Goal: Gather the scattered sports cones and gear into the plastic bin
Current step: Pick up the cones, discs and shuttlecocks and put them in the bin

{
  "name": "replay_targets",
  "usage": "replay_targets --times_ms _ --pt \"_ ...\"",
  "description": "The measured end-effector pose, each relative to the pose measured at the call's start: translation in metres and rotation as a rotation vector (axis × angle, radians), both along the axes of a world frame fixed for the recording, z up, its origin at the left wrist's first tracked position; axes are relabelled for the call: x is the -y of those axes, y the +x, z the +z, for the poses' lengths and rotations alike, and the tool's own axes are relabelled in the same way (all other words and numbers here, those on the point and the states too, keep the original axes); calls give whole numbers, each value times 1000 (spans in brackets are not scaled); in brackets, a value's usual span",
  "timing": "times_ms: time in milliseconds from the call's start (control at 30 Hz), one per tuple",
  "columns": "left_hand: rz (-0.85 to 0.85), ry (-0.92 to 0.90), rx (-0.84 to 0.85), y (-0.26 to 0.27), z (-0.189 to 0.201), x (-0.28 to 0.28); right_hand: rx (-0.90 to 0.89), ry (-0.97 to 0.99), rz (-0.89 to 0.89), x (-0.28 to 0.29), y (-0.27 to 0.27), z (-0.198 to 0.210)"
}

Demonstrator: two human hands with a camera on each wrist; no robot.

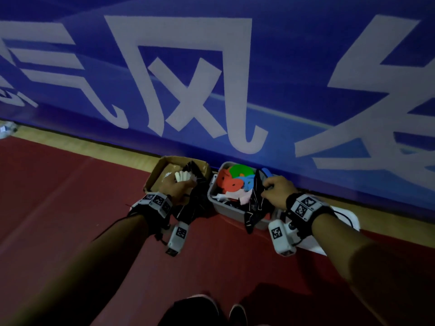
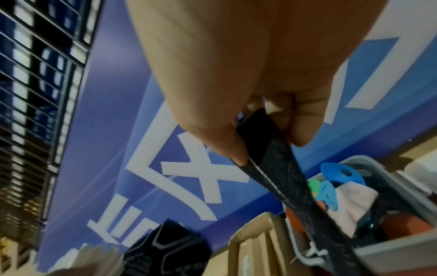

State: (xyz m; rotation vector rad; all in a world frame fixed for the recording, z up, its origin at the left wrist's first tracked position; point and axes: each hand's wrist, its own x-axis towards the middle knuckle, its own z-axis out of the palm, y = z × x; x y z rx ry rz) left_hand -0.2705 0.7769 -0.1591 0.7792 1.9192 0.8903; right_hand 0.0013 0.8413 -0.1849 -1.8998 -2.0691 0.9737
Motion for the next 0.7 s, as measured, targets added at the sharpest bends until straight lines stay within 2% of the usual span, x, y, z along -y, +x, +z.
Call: replay_targets --times_ms 233,400,700 --pt "-68 -111 57 20 -51 -135 -7 -54 -74 -107 19 -40" --pt "-122 -191 150 34 -92 -245 81 -96 -139 -186 28 -54" --pt "-235 -288 164 54 -132 -375 66 -181 -113 -298 6 -89"
